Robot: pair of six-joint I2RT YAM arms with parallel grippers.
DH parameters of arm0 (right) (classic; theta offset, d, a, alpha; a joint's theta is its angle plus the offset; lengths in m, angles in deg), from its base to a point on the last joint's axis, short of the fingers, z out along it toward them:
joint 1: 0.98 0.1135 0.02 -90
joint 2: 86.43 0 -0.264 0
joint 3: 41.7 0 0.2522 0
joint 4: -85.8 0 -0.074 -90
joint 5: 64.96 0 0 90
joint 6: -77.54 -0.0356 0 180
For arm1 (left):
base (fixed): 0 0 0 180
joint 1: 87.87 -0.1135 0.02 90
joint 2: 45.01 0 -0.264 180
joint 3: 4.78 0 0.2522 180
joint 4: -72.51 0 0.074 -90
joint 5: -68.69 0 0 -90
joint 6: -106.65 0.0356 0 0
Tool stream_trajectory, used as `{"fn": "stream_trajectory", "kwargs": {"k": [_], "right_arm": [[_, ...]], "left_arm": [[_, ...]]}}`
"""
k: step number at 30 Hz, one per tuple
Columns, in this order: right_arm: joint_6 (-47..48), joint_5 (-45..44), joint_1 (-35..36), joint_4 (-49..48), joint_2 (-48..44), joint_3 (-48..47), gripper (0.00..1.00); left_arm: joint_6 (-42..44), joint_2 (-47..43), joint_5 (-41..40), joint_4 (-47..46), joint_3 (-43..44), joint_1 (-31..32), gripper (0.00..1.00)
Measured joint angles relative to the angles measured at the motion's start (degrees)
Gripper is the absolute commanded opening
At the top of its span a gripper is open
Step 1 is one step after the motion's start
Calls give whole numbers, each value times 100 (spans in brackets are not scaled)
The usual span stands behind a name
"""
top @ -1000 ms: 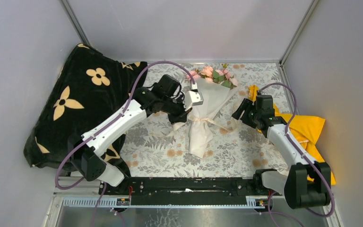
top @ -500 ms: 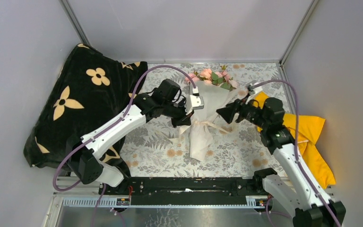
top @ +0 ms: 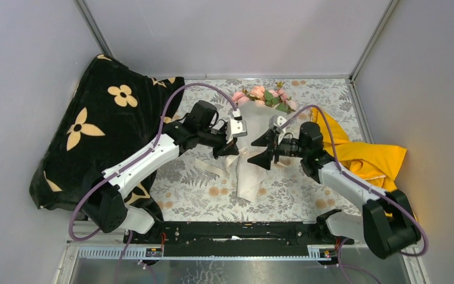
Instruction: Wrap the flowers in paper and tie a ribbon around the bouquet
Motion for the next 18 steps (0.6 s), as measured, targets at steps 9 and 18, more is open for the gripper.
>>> {"fn": "stream_trajectory", "kwargs": {"k": [9,18], "right_arm": [[573,463,216,-350,1174,-380,64],[96,557,299,-1397,1735,-439,0]], "left_arm": [[363,101,433,-385,-271,-321,0],[424,404,608,-815,-363,-455,0]]}}
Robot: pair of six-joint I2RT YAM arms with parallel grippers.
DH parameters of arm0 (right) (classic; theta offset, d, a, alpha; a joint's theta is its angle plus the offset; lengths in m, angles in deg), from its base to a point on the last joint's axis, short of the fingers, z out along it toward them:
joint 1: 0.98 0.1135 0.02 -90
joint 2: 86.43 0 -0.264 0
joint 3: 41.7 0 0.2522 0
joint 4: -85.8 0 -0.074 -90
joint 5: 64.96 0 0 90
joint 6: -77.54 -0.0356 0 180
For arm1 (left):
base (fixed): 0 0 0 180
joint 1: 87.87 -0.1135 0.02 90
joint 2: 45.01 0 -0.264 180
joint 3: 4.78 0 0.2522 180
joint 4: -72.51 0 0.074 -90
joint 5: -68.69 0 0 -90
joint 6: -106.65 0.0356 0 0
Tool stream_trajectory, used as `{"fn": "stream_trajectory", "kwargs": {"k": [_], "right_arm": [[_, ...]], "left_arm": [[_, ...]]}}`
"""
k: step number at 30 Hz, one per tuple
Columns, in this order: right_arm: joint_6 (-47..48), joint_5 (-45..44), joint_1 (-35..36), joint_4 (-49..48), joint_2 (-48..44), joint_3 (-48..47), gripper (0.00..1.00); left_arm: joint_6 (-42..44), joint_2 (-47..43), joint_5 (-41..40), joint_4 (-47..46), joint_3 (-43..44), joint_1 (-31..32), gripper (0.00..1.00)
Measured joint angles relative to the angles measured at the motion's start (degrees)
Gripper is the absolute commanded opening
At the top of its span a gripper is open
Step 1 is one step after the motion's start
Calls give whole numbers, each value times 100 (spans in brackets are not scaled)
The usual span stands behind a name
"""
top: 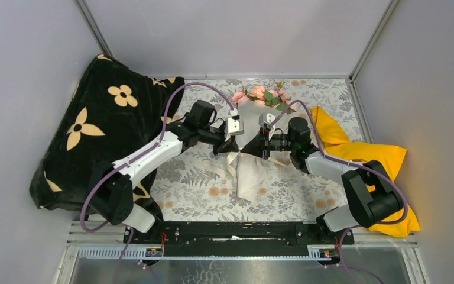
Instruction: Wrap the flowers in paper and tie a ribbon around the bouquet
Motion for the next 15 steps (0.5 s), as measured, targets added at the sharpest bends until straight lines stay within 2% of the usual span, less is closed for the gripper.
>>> {"fn": "stream_trajectory", "kwargs": {"k": [4,5,7,9,12,15], "right_arm": [[-52,48,2,44,-35,-9,0],[-59,33,2,125,-76,-15,0],[-125,-79,13,240,-149,-20,0],[-326,-227,24,273,-254,-20,0],[-754,-483,24,186,-409,-22,0],[-1241,-765,24,0,-422,-22,0]], "left_arm": [[2,37,-74,-282,-118,-87,2],[0,35,-127,-472,-238,-103,17],[-28,35,-223,-1040,-588,-85,40],[-105,39,-461,-1508,-970,-72,54],[-221,46,-684,-2400,-1650,-96,62],[-334,46,-710,-3034,-2063,-94,64]]}}
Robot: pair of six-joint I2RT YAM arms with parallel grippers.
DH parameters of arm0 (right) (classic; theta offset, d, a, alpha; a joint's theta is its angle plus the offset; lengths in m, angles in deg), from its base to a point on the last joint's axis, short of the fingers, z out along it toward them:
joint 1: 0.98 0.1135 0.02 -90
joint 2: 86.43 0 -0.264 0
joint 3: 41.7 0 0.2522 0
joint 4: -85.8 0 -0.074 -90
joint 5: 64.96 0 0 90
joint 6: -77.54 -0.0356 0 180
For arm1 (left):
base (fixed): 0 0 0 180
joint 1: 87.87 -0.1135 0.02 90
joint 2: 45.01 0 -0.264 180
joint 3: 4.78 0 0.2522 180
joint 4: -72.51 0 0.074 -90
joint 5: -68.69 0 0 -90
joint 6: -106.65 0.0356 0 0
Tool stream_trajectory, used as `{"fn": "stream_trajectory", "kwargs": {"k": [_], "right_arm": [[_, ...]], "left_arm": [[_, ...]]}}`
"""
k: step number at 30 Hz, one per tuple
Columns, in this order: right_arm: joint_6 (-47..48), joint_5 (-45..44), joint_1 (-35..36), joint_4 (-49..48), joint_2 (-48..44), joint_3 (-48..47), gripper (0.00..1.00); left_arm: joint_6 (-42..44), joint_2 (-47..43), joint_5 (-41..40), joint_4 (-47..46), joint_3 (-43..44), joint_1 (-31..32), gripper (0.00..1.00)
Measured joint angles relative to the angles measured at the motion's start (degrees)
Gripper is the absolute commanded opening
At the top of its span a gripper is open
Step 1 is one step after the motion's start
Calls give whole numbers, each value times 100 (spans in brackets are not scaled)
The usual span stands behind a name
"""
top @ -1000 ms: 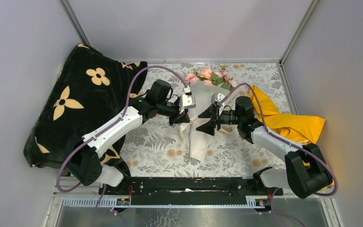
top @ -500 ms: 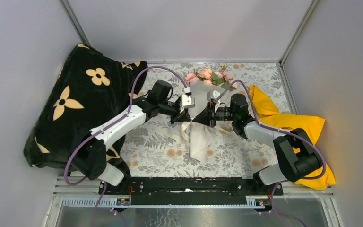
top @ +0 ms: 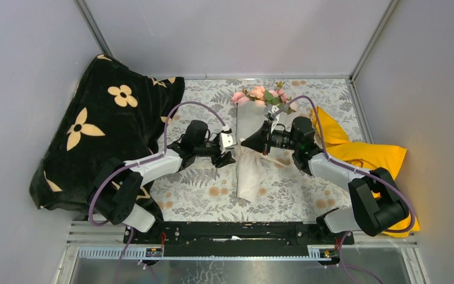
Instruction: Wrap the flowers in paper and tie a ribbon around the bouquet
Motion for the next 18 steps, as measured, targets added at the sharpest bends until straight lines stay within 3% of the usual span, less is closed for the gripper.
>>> {"fn": "stream_trajectory", "kwargs": {"k": [6,12,14,18], "right_arm": [[-542,-540,0,-87,2,2,0],[-717,-807,0,-90,2,2,0],[-739,-859,0,-87,2,2,0],[-791,-1008,0,-85,0,7,0]], "left_arm": [[-463,2,22,-1071,-369,116,69],[-1547,376,-280,-2465,-514,356,67],[-1801,531,-330,-2734,-514,417,53],[-2223,793,-402,-3029,-514,492,4]]}}
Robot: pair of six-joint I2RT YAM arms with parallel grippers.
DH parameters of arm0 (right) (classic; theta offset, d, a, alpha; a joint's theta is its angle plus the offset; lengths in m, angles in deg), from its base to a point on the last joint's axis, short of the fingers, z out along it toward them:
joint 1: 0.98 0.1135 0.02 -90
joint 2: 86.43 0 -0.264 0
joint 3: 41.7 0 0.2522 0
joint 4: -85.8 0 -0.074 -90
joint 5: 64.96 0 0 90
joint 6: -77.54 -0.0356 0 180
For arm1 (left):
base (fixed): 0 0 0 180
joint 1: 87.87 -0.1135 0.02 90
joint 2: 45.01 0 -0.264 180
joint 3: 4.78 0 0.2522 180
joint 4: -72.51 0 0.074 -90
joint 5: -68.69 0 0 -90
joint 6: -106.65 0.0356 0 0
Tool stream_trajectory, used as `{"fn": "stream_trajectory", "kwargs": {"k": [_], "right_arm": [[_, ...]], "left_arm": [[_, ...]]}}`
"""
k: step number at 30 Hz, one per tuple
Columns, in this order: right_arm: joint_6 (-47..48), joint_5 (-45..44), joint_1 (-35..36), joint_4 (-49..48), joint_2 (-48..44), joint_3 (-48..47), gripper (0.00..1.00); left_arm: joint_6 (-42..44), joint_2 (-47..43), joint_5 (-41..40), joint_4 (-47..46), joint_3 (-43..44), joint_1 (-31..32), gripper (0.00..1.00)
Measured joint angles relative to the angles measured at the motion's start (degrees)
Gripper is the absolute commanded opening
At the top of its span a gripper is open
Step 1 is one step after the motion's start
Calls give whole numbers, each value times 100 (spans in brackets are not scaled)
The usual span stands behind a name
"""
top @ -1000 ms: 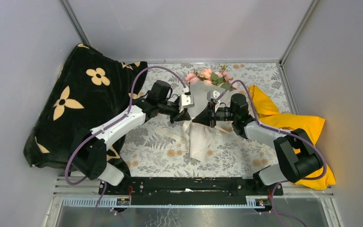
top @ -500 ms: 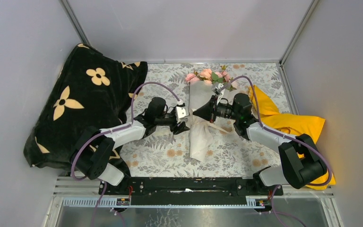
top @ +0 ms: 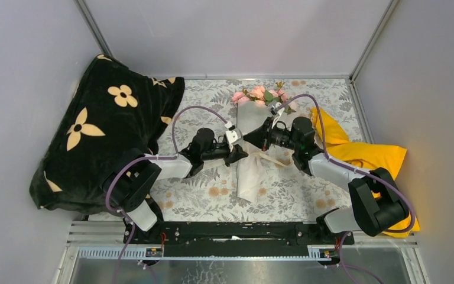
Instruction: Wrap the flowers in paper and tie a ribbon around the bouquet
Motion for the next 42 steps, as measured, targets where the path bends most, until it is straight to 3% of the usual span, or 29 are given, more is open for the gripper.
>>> {"fn": "stream_trajectory", "kwargs": {"k": [1,5,7,11,15,21,24,30,36,40,42], "right_arm": [[-9,-31,0,4,0,4,1],[-33,-321,0,273,-42,11,41],[-26,-745,0,911,-160,-72,52],[-13,-2734,9,3274,-295,-1062,63],[-79,-4343,-232,4649,-348,-1626,67],[-155,-4889,-1235,5720,323,-1624,62],[-26,-4843,-1261,5998,997,-1762,54],[225,-4865,-1233,6166,1740,-2343,51],[402,-4734,-1311,5974,2041,-2448,35],[463,-4271,-1539,5923,2358,-2448,3],[450,-4138,-1685,5869,2356,-2448,0]], "left_arm": [[-74,44,-11,-55,0,15,0],[-330,90,-61,-195,0,50,0],[-407,90,-79,-236,0,55,0],[-319,85,-149,-332,-74,70,0],[125,83,-271,-367,-256,72,0],[614,83,-304,-334,-304,81,0],[752,83,-302,-330,-326,101,0],[1047,72,-299,-330,-363,114,0],[1532,44,-120,-354,-374,118,0],[1993,-22,61,-367,-374,149,0],[2181,-33,120,-354,-374,153,0]]}}
